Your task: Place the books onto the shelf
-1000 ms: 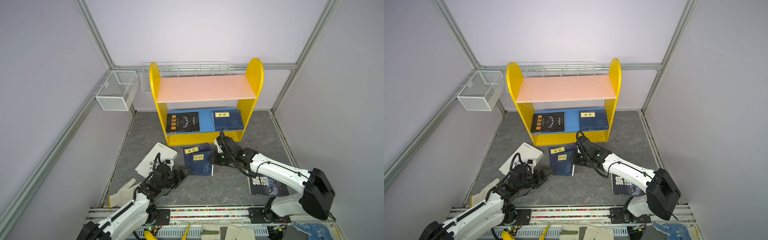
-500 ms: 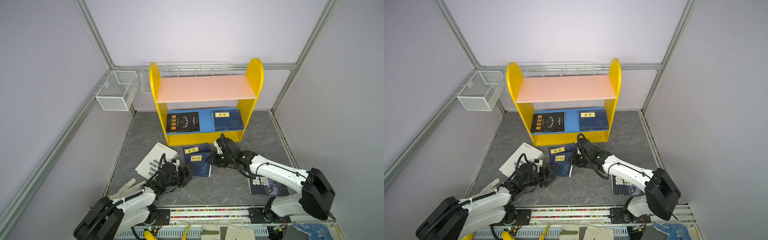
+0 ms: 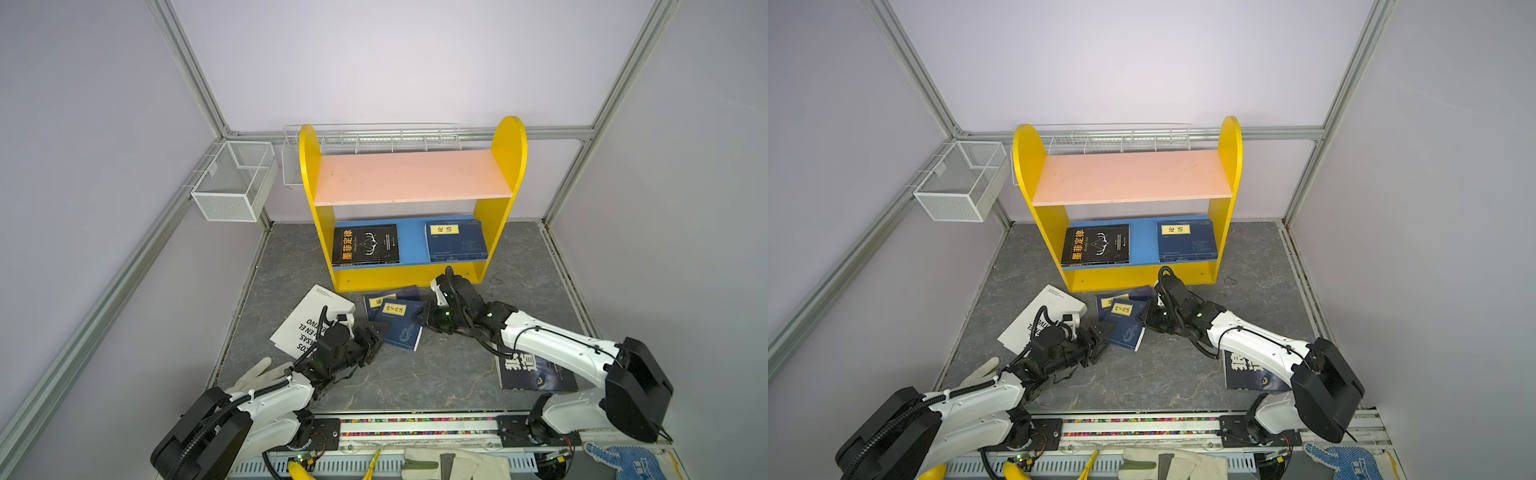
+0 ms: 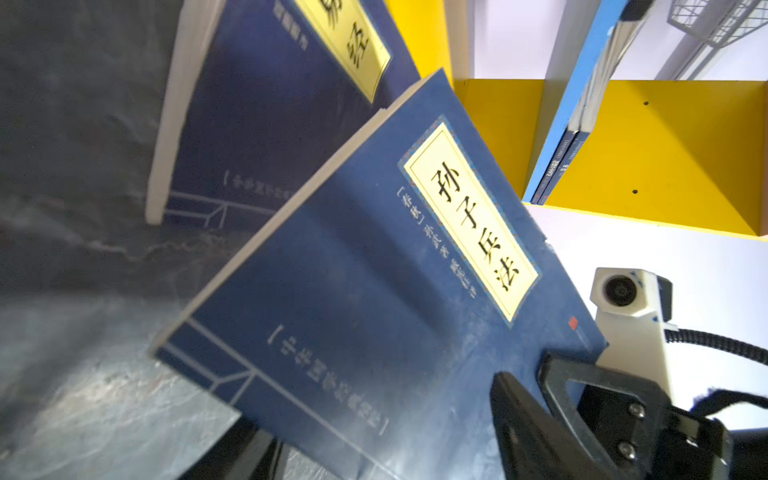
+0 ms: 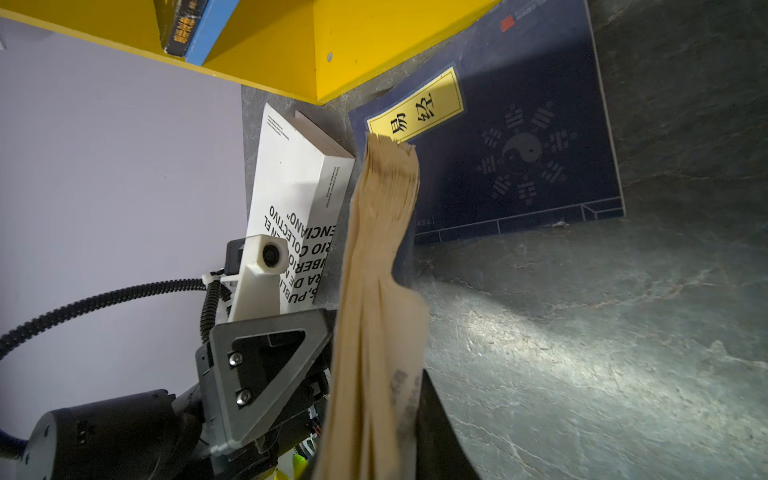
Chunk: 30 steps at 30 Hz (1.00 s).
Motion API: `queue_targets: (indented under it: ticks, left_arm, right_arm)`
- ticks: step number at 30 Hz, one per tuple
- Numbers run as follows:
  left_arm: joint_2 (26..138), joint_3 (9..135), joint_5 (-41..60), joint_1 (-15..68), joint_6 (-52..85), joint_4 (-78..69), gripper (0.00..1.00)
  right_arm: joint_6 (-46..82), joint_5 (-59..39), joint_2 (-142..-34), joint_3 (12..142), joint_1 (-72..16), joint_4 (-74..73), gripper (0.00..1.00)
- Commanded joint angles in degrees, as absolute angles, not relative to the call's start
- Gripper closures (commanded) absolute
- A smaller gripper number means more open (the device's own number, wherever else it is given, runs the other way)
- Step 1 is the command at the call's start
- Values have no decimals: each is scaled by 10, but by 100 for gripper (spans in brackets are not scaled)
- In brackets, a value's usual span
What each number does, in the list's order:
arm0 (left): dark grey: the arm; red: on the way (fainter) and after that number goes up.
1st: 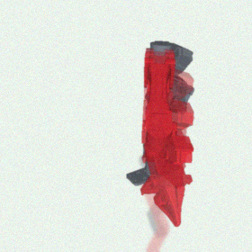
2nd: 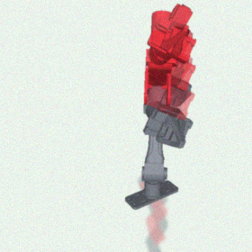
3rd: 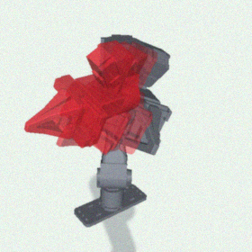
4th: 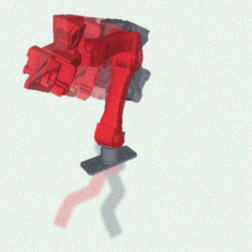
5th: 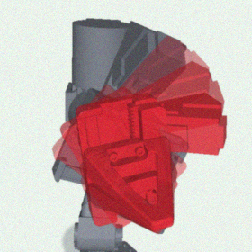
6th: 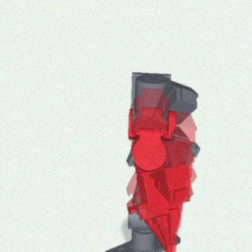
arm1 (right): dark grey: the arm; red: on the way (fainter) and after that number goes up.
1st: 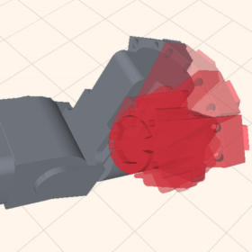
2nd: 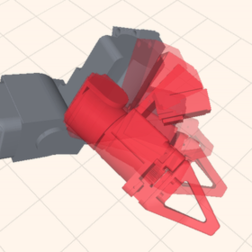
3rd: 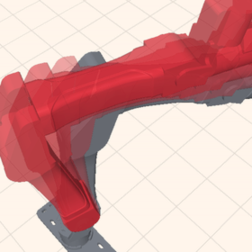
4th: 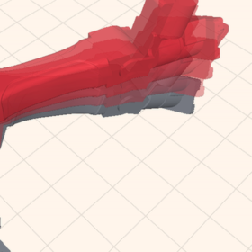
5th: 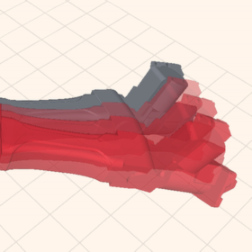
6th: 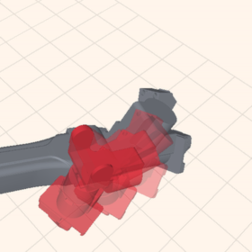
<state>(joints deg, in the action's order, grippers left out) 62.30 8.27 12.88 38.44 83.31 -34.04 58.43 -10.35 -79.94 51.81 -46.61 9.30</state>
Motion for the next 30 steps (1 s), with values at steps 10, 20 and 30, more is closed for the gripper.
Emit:
queue_targets:
  ticks: [10,20,30]
  left_arm:
    - [716,147,94,386,836,-560,61]
    - [809,154,100,386,877,-749,100]
    - [801,186,86,386,881,-756,100]
  right_arm:
    - [611,-149,-825,485,-468,41,79]
    - [590,-121,-805,484,-461,70,22]
    - [648,-188,-784,414,-460,-124,6]
